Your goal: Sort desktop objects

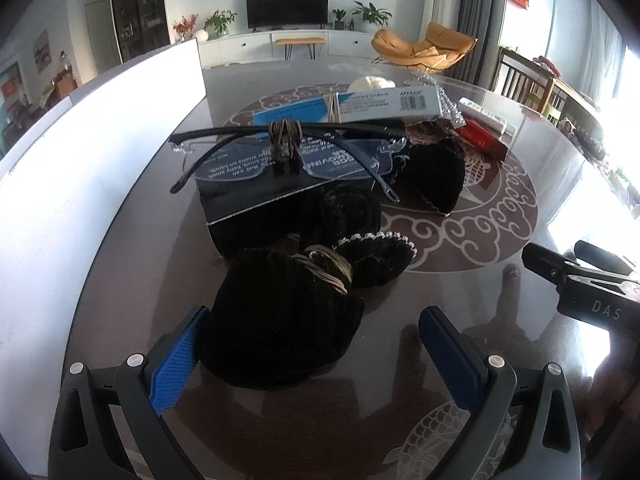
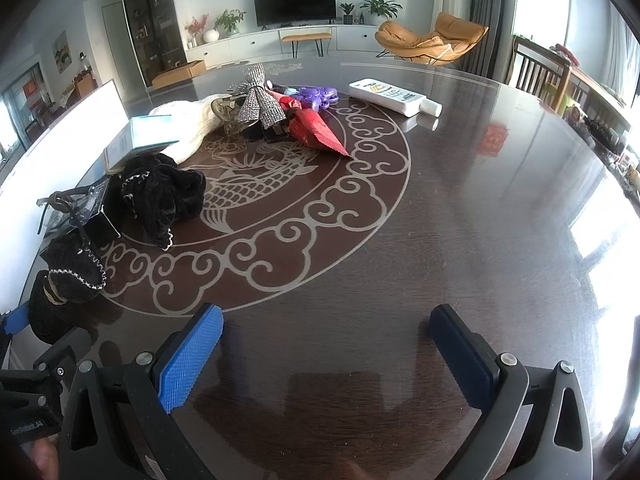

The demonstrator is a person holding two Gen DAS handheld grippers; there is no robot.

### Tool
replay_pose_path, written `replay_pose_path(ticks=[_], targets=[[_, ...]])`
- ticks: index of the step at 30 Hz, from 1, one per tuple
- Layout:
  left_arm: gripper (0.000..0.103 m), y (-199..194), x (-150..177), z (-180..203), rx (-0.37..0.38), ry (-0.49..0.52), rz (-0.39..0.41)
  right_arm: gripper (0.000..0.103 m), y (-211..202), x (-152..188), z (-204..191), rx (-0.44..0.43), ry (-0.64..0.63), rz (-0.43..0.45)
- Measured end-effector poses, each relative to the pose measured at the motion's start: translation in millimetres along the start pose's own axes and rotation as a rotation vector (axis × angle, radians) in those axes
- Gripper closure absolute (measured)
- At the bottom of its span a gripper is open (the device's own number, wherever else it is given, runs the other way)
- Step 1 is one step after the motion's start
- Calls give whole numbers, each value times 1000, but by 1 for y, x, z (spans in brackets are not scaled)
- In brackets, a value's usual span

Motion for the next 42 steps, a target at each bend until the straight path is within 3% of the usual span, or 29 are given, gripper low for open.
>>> replay_pose_path(ticks=[42], targets=[[0,8,0,8,-19,8,-8,0,0,0,0,-3,-2,0]])
Point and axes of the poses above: each gripper's, at about its wrist camera, not at the fingertips, and y roughly the way its jaws point, z to its right, x to its underside, the point moved 3 cm from there along y, roughly the way its jaws point, and after that the axes turned 14 degrees about z, right-handed, at the moved point
